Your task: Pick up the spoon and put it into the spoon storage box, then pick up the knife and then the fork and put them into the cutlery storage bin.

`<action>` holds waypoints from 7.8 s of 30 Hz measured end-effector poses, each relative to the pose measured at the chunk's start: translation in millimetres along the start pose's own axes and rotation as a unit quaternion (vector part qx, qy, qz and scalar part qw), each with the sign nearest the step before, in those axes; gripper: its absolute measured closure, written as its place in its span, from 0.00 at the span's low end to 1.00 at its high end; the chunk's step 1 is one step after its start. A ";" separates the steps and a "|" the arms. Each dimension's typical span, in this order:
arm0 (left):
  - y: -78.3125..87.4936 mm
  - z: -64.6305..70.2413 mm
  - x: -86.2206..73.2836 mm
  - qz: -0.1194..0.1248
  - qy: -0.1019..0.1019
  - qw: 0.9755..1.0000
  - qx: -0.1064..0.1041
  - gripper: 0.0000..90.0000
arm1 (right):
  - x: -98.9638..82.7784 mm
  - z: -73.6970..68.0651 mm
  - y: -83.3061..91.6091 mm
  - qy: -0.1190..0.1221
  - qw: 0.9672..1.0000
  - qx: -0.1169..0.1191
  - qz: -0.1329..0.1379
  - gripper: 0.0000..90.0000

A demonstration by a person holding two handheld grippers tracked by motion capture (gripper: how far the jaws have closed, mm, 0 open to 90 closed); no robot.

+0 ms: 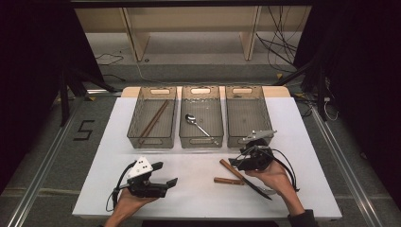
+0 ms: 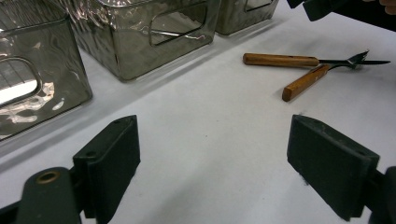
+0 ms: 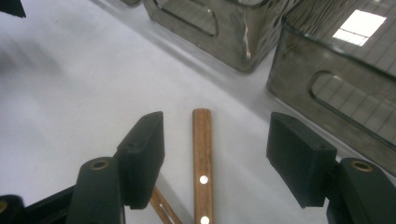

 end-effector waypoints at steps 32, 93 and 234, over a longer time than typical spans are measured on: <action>-0.3 -0.1 0.2 -0.001 0.000 1.000 0.000 0.19 | -24.1 -1.8 -21.7 0.023 0.995 -0.030 -0.092 0.44; -0.9 5.3 0.0 -0.006 -0.016 1.000 -0.004 0.19 | -33.0 -3.7 -32.3 0.050 0.980 -0.074 -0.176 0.86; 2.2 2.2 1.9 0.016 0.002 1.000 -0.006 0.19 | 152.7 108.8 -30.6 -0.061 0.988 -0.140 -0.009 0.85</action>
Point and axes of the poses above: each handheld gripper's, and its own axes: y roughly backward along the jaws, x roughly out of its top, z roughly to its right, the point moved 6 cm from there along -y, roughly forward along the jaws, and after that the axes turned 13 degrees about -y, right-handed, at the moved point
